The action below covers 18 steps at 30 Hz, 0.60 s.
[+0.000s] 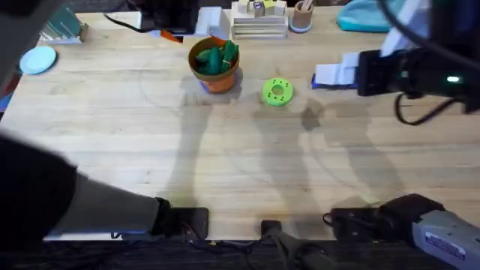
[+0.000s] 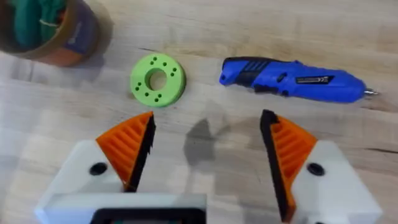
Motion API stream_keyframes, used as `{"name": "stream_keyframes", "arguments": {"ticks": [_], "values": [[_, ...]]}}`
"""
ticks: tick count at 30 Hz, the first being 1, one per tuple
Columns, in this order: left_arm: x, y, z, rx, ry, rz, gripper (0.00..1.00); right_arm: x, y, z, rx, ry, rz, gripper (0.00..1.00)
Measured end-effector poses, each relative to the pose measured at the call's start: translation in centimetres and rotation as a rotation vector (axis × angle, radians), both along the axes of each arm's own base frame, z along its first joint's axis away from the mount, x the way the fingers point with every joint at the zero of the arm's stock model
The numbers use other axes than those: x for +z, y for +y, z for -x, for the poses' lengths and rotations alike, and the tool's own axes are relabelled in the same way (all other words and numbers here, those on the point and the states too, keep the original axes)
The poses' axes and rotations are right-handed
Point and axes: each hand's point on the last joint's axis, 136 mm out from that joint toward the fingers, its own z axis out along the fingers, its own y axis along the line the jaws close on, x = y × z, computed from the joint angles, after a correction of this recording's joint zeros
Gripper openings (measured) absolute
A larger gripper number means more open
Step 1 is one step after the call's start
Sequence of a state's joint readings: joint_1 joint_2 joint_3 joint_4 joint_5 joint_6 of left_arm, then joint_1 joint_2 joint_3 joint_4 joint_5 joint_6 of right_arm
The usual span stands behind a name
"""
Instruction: Pick up the gripper from the table and insert it into the empty holder that is missing its gripper. Then pick up a screw, insert it into the mounting hole, and use the screwdriver to tighten it. Finally, clean up the table by picking up the vegetable and placing it into the bucket.
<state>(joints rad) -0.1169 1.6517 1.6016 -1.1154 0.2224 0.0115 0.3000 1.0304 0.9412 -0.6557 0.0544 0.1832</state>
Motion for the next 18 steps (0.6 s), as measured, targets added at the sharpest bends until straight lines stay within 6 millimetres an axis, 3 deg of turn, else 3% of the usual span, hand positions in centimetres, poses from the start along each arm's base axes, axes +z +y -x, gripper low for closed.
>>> {"name": "stream_keyframes", "arguments": {"ticks": [5, 12, 15, 18], "values": [[2.8, -0.9, 5.3, -0.138, 0.021, -0.043, 0.993, 2.7, -0.8, 2.7, 0.034, -0.015, 0.029, 0.993], [2.4, -1.6, 13.1, -0.294, 0.242, -0.093, 0.993, 3.2, -2.1, 6.8, 0.05, 0.056, 0.061, 0.992], [2.3, -1.7, 14.9, -0.328, 0.309, -0.105, 0.993, 3.5, -2.5, 8.0, 0.052, 0.057, 0.064, 0.992], [2.3, -2.0, 15.1, -0.343, 0.309, -0.108, 0.993, 3.7, -2.7, 8.7, 0.052, 0.049, 0.062, 0.991]]}}
